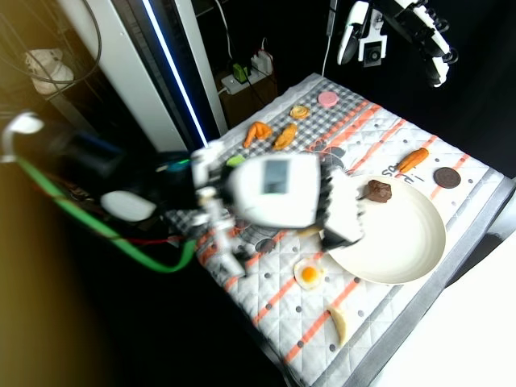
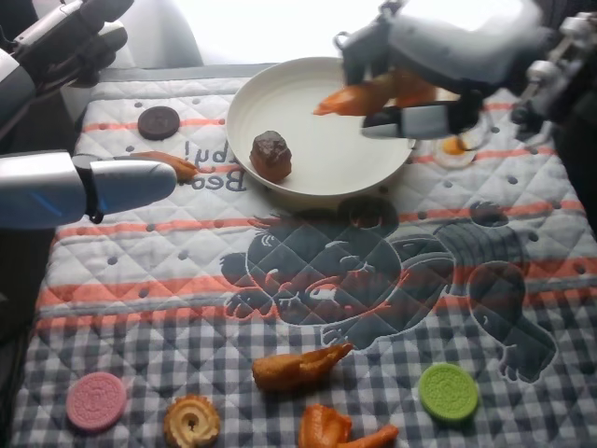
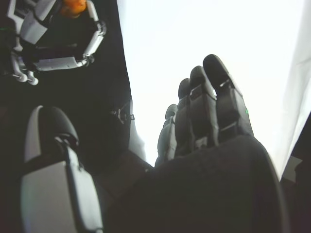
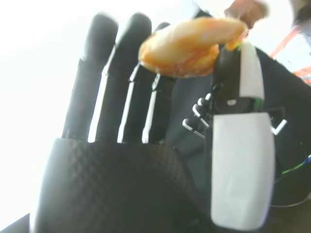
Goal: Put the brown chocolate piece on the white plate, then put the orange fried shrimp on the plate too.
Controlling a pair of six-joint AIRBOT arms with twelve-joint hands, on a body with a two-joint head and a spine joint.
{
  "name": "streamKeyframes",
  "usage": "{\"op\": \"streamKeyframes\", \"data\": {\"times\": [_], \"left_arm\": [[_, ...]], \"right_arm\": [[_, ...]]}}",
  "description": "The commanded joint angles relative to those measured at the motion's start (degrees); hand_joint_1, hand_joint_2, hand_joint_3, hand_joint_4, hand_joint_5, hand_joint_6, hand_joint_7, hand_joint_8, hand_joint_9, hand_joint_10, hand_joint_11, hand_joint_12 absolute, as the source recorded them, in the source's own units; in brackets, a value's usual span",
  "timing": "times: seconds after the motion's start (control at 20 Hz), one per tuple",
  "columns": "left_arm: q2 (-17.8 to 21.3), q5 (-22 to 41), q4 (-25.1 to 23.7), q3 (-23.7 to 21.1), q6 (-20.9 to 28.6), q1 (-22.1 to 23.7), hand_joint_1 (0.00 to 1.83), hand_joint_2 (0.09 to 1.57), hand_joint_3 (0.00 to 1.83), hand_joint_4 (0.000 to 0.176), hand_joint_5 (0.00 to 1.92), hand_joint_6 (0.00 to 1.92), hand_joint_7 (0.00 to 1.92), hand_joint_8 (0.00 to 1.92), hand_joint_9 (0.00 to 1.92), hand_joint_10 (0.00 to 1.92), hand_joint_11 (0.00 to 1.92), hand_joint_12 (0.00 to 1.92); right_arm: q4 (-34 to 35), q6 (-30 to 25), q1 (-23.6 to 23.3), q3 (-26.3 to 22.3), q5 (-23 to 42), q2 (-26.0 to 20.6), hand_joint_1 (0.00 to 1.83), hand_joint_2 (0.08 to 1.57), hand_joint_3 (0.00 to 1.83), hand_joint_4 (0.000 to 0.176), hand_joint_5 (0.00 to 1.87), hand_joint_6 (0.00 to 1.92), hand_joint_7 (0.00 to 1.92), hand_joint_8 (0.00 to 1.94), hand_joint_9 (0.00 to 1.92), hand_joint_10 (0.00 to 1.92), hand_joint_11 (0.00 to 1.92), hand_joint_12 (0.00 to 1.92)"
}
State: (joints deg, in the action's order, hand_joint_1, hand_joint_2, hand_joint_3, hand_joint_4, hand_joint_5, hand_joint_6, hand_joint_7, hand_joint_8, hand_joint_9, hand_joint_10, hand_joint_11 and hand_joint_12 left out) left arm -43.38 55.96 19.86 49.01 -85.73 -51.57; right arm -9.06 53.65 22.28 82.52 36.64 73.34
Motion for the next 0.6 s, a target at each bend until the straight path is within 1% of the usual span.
{"op": "streamKeyframes", "data": {"times": [0.0, 0.05, 0.1, 0.15, 0.2, 0.25, 0.3, 0.35, 0.4, 0.45, 0.5, 0.55], "left_arm": [[-0.41, 6.35, -0.82, 0.42, 0.82, 1.04, 0.81, 0.88, 0.0, 0.142, 0.01, 0.0, 0.21, 0.0, 0.21, 0.0, 0.0, 0.76], [-0.92, 6.04, -1.3, 0.92, 1.58, 1.47, 0.78, 0.87, 0.0, 0.155, 0.02, 0.0, 0.2, 0.0, 0.22, 0.01, 0.0, 0.83], [-1.37, 5.9, -1.87, 1.57, 3.14, 1.91, 0.79, 0.87, 0.0, 0.149, 0.02, 0.0, 0.2, 0.0, 0.22, 0.0, 0.0, 0.81], [-1.6, 6.05, -2.3, 2.25, 5.16, 2.04, 0.78, 0.87, 0.0, 0.143, 0.01, 0.0, 0.18, 0.0, 0.19, 0.0, 0.0, 0.75], [-1.62, 6.2, -2.48, 2.63, 6.45, 2.02, 0.77, 0.86, 0.0, 0.14, 0.01, 0.0, 0.19, 0.0, 0.19, 0.0, 0.0, 0.74], [-1.6, 6.42, -2.63, 3.11, 8.08, 1.9, 0.77, 0.85, 0.0, 0.151, 0.01, 0.0, 0.2, 0.0, 0.19, 0.0, 0.0, 0.64], [-1.47, 6.81, -2.72, 3.47, 9.82, 1.64, 0.77, 0.85, 0.0, 0.15, 0.01, 0.0, 0.2, 0.0, 0.19, 0.0, 0.0, 0.62], [-1.15, 7.55, -2.76, 3.8, 11.55, 1.26, 0.74, 0.85, 0.0, 0.165, 0.0, 0.0, 0.21, 0.01, 0.2, 0.01, 0.0, 0.62], [-0.81, 8.39, -2.75, 4.1, 13.24, 0.82, 0.74, 0.86, 0.0, 0.164, 0.0, 0.0, 0.22, 0.01, 0.22, 0.01, 0.0, 0.66], [-0.58, 9.35, -2.65, 4.6, 15.62, 0.35, 0.75, 0.86, 0.0, 0.17, 0.01, 0.0, 0.24, 0.01, 0.24, 0.01, 0.0, 0.74], [-0.55, 10.34, -2.36, 5.46, 18.48, -0.11, 0.75, 0.86, 0.0, 0.171, 0.01, 0.0, 0.2, 0.0, 0.22, 0.0, 0.0, 0.75], [-0.74, 10.95, -1.8, 6.4, 20.81, -0.47, 0.74, 0.86, 0.0, 0.167, 0.01, 0.0, 0.18, 0.0, 0.25, 0.01, 0.0, 0.64]], "right_arm": [[1.01, 0.12, -0.93, 0.84, 3.81, -0.23, 0.99, 1.04, 0.0, 0.0, 0.6, 0.65, 0.82, 0.84, 0.81, 1.05, 0.67, 1.53], [1.0, 0.14, -1.31, 1.47, 2.98, 0.48, 0.77, 1.0, 0.0, 0.036, 0.37, 0.23, 0.58, 0.47, 0.58, 0.66, 0.38, 1.33], [1.0, 0.73, -1.66, 1.74, 2.03, 0.74, 0.63, 0.94, 0.0, 0.049, 0.16, 0.05, 0.43, 0.15, 0.46, 0.32, 0.24, 1.17], [1.0, 1.72, -1.76, 1.6, 1.25, 0.73, 0.58, 0.91, 0.0, 0.06, 0.04, 0.01, 0.36, 0.03, 0.47, 0.17, 0.24, 1.14], [1.0, 1.8, -1.76, 1.44, 1.08, 0.71, 0.55, 0.87, 0.0, 0.084, 0.01, 0.0, 0.24, 0.01, 0.39, 0.07, 0.1, 1.22], [1.0, 1.81, -1.76, 1.11, 1.06, 0.65, 0.52, 0.85, 0.0, 0.113, 0.0, 0.0, 0.15, 0.0, 0.33, 0.03, 0.02, 1.32], [1.0, 1.85, -1.76, 0.43, 1.07, -0.09, 0.5, 0.84, 0.0, 0.136, 0.0, 0.0, 0.11, 0.0, 0.3, 0.01, 0.0, 1.36], [1.01, 2.05, -1.76, -0.67, 1.45, -0.86, 0.5, 0.82, 0.0, 0.152, 0.0, 0.0, 0.07, 0.0, 0.3, 0.01, 0.0, 1.4], [1.04, 2.06, -1.65, -2.18, 2.78, -2.15, 0.49, 0.82, 0.0, 0.154, 0.0, 0.0, 0.07, 0.0, 0.25, 0.01, 0.0, 1.32], [1.06, 2.06, -1.08, -3.68, 4.54, -4.01, 0.48, 0.83, 0.0, 0.143, 0.0, 0.0, 0.07, 0.0, 0.16, 0.03, 0.0, 1.07], [1.46, 2.05, 0.17, -5.8, 7.32, -6.71, 0.44, 0.82, 0.0, 0.158, 0.0, 0.0, 0.07, 0.0, 0.06, 0.0, 0.0, 0.47], [2.63, 2.05, 1.7, -7.68, 10.22, -9.22, 0.38, 0.82, 0.0, 0.172, 0.0, 0.0, 0.06, 0.0, 0.01, 0.0, 0.0, 0.09]]}}
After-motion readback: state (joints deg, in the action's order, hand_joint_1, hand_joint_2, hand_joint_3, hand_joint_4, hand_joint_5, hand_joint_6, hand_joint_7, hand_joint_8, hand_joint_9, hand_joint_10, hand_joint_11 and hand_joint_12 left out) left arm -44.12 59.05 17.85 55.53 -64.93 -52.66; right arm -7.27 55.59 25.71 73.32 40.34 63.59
